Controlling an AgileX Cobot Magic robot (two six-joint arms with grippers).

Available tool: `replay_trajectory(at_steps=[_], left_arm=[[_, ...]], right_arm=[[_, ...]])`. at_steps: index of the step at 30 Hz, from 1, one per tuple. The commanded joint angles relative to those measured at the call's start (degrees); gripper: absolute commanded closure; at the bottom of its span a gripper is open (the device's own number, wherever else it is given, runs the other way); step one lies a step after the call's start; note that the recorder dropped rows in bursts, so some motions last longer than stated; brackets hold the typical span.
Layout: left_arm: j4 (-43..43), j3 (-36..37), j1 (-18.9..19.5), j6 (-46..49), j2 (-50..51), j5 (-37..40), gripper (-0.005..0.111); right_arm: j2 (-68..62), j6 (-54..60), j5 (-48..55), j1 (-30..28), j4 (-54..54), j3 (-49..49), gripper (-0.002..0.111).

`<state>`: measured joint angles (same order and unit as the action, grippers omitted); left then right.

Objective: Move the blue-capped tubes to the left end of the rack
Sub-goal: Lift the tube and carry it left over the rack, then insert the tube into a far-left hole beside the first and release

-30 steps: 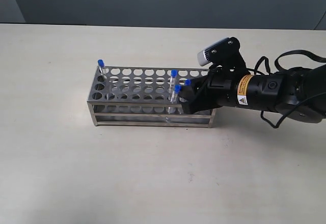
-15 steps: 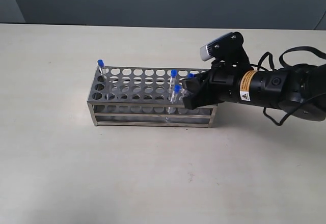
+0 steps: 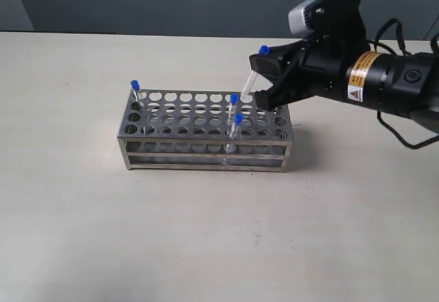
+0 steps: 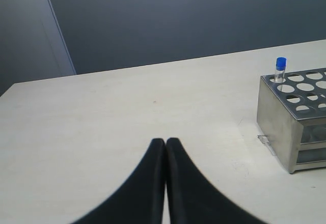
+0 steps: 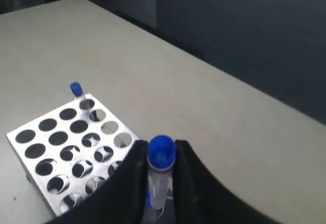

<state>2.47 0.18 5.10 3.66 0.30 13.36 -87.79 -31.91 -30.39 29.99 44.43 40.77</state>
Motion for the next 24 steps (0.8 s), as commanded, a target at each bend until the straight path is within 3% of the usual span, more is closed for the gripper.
replay_trajectory(at_steps=[1,13,24], left_arm=[[0.0,-0.18,-0.71,-0.03,-0.3,-0.12,0.106],[0.0,-0.18,-0.71,-0.03,-0.3,-0.12,0.106],[0.0,-0.18,-0.71,-0.03,-0.3,-0.12,0.106]], right_arm=[[1.5,0.33,0.07,0.47,2.22,3.67,0.108],[-10.4,-0.05,0.27,12.98,3.52,17.34,0.108],[-21.73,-5.28,5.35,16.41,9.28,27.9,0.108]])
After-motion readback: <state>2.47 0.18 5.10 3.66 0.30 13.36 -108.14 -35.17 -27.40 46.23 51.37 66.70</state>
